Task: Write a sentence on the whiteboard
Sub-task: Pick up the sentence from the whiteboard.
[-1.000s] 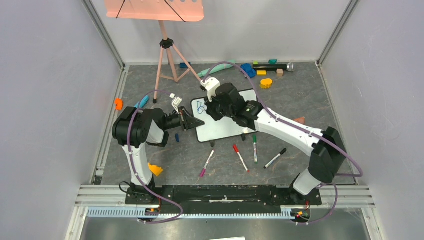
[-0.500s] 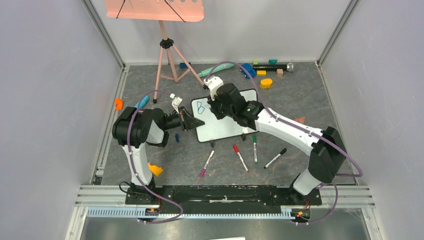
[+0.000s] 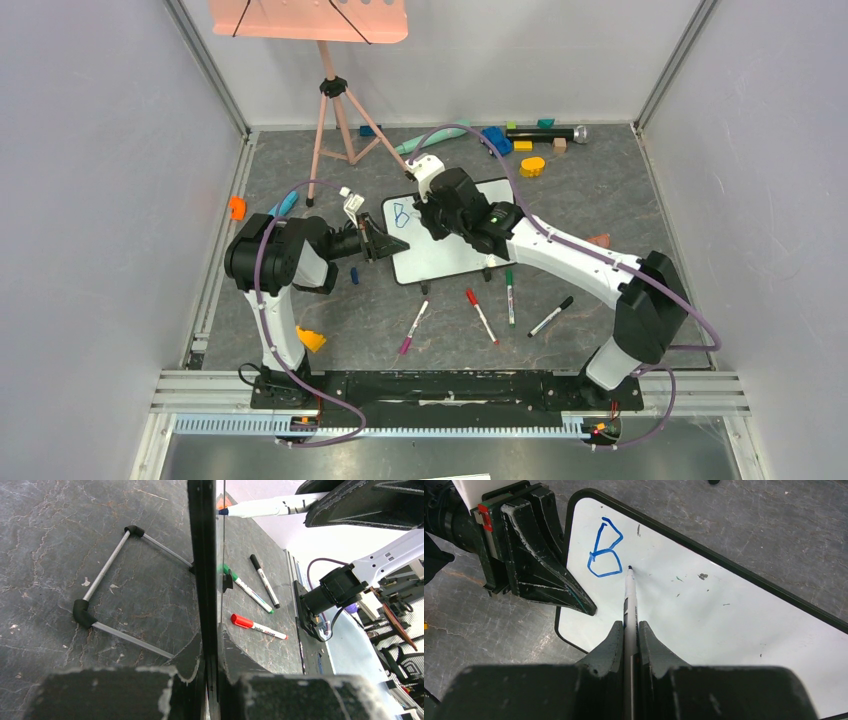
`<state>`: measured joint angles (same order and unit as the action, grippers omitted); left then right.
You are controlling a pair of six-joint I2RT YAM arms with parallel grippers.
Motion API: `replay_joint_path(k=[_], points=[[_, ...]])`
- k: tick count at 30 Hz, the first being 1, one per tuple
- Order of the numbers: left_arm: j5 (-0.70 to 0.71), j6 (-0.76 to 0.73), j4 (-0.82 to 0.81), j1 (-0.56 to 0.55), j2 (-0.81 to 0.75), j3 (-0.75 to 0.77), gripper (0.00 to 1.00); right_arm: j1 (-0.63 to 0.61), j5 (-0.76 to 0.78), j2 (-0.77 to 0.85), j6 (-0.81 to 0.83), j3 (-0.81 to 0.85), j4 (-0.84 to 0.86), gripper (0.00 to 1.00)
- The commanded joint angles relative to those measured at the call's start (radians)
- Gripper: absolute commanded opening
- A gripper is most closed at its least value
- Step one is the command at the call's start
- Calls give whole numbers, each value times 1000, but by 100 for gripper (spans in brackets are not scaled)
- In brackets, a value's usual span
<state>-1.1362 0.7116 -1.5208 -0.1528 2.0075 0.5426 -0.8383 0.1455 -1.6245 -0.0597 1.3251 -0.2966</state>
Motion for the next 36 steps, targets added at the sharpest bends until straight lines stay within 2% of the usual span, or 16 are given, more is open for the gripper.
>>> replay_joint_path(k=[1,17,36], points=[[27,-162,-36,3,29,-18,2,2,33,-21,-10,44,27,0],[29,-161,-37,3,30,-18,2,11,125,-18,-18,38,-3,0],[28,-163,-36,3,29,-18,2,15,84,5,-15,-12,-11,0]])
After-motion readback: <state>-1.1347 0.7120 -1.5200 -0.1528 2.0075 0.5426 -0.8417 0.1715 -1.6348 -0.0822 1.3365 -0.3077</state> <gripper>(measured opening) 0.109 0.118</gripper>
